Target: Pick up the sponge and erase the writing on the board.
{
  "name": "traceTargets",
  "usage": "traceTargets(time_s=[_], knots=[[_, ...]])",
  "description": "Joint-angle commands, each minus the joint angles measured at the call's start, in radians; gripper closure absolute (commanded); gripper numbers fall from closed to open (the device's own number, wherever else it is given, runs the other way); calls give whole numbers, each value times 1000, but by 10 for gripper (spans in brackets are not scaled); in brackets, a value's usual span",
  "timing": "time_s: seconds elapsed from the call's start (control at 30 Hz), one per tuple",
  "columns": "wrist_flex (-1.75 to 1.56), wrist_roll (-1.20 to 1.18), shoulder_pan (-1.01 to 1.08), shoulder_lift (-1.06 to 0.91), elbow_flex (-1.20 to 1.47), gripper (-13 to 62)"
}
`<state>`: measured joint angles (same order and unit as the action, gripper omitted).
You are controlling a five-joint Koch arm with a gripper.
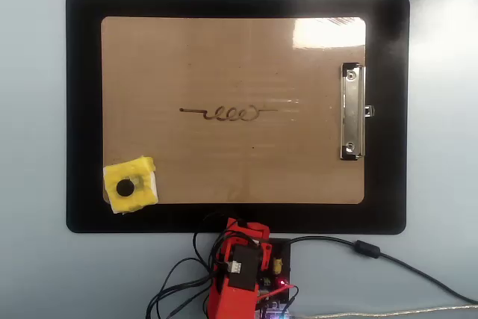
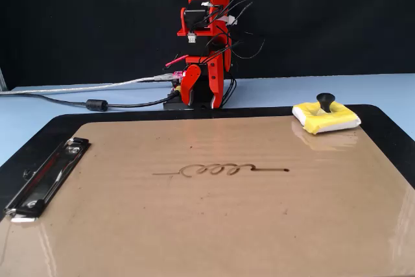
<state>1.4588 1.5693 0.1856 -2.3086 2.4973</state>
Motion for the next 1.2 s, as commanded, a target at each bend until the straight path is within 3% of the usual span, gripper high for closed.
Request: traceTargets(time_s=[0.0,1.17], knots=[[71,8,9,-41,-9,149],[-23,5,-9,-46,-20,158]])
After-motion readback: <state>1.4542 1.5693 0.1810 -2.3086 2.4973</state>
